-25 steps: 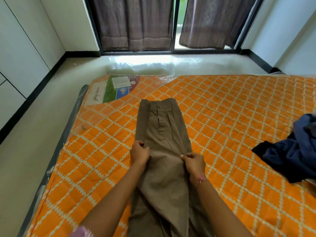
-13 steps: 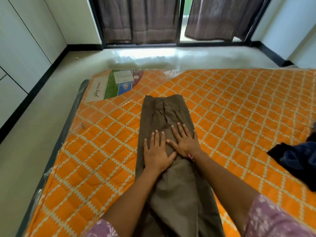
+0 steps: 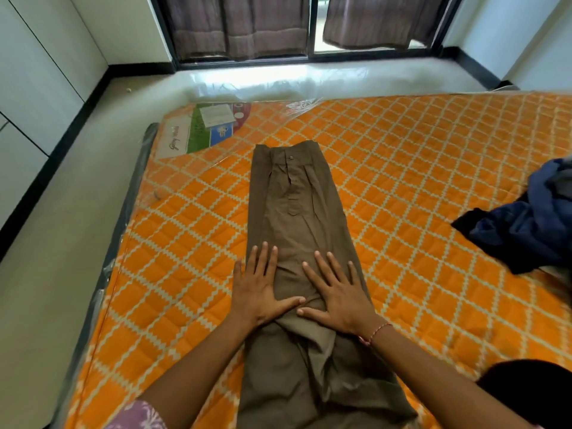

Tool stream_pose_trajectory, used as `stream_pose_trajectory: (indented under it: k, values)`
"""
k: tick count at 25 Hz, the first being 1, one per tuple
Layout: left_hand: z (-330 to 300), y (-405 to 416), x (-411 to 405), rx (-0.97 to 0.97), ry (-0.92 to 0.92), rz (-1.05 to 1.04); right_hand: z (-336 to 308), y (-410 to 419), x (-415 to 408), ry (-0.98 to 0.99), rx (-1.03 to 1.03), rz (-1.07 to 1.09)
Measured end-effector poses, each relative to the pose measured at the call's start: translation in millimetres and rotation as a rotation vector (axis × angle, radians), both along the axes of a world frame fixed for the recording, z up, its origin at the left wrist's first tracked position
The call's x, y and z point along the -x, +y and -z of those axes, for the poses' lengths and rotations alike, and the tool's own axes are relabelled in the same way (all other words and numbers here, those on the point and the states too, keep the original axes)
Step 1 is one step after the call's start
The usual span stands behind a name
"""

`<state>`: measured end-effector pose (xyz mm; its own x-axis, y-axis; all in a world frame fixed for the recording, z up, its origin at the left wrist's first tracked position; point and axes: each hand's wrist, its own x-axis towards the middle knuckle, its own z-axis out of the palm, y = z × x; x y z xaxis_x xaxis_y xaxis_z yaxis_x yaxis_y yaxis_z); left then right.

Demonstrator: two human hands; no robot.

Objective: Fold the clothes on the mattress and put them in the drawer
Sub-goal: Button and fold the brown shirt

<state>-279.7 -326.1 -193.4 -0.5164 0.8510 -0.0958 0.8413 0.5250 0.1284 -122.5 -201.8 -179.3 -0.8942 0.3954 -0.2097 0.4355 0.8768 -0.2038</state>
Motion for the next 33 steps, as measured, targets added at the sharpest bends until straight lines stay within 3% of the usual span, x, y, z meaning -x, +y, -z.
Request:
stream_pose_trajectory:
  k: [3, 6, 7, 9, 11, 13, 16, 18, 21, 23, 25, 26, 27, 30, 31, 33]
  values:
    - [-18.3, -8.4, -15.1, 0.076, -0.068, -0.135, -13.9, 6.2, -11.7, -0.101, 0.060, 0.095]
    - [-33.2, -8.6, -30.6, -0.127, -0.042, -0.317, -31.7, -16.4, -14.3, -0.056, 0.133, 0.125]
    - [-32.8, -9.9, -37.4, -0.165, 0.018, -0.250, -36.4, -29.2, -17.7, -0.031, 0.169, 0.081]
    - [-27.1, -15.7, -44.5, -0.062, 0.012, -0.042, -36.1, -60.4, -30.5, -0.072, 0.250, -0.023]
    - [-20.4, -25.3, -49.5, 0.155, -0.117, -0.030, -28.2, -91.5, -51.2, -0.141, 0.185, -0.081]
    - [-24.6, -26.4, -46.0, 0.201, -0.159, -0.066, -16.7, -100.8, -70.7, -0.173, 0.112, -0.070]
    - [-29.2, -34.4, -54.3, 0.260, -0.199, -0.040, -19.4, -104.0, -96.8, -0.065, -0.058, -0.107]
    - [-21.9, -47.5, -69.7, 0.188, -0.185, -0.047, -16.7, -102.9, -108.0, 0.072, -0.111, -0.088]
    - [-13.6, -78.3, -92.4, -0.112, -0.039, -0.086, -24.0, -101.4, -101.4, 0.186, -0.058, -0.080]
    - [-6.0, -97.0, -105.7, -0.284, 0.081, 0.108, -34.0, -94.8, -94.6, 0.192, 0.067, -0.070]
    - [-1.7, -103.3, -106.7, -0.325, 0.128, 0.253, -45.5, -88.4, -95.9, 0.214, 0.284, 0.025]
    - [-6.0, -98.5, -105.7, -0.355, 0.082, 0.212, -48.1, -86.2, -96.2, 0.232, 0.352, 0.068]
    - [-14.7, -89.7, -106.2, -0.425, -0.088, 0.088, -51.6, -85.5, -94.8, 0.242, 0.403, 0.097]
    - [-40.9, -53.0, -99.6, -0.638, -0.968, -0.662, -61.0, -87.1, -83.0, 0.120, 0.720, 0.100]
    - [-42.8, -44.2, -95.1, -0.626, -1.145, -0.828, -64.4, -85.7, -78.2, 0.007, 0.886, 0.078]
    - [-44.3, -37.4, -93.3, -0.535, -1.200, -0.908, -74.6, -75.1, -69.1, -0.221, 1.036, 0.121]
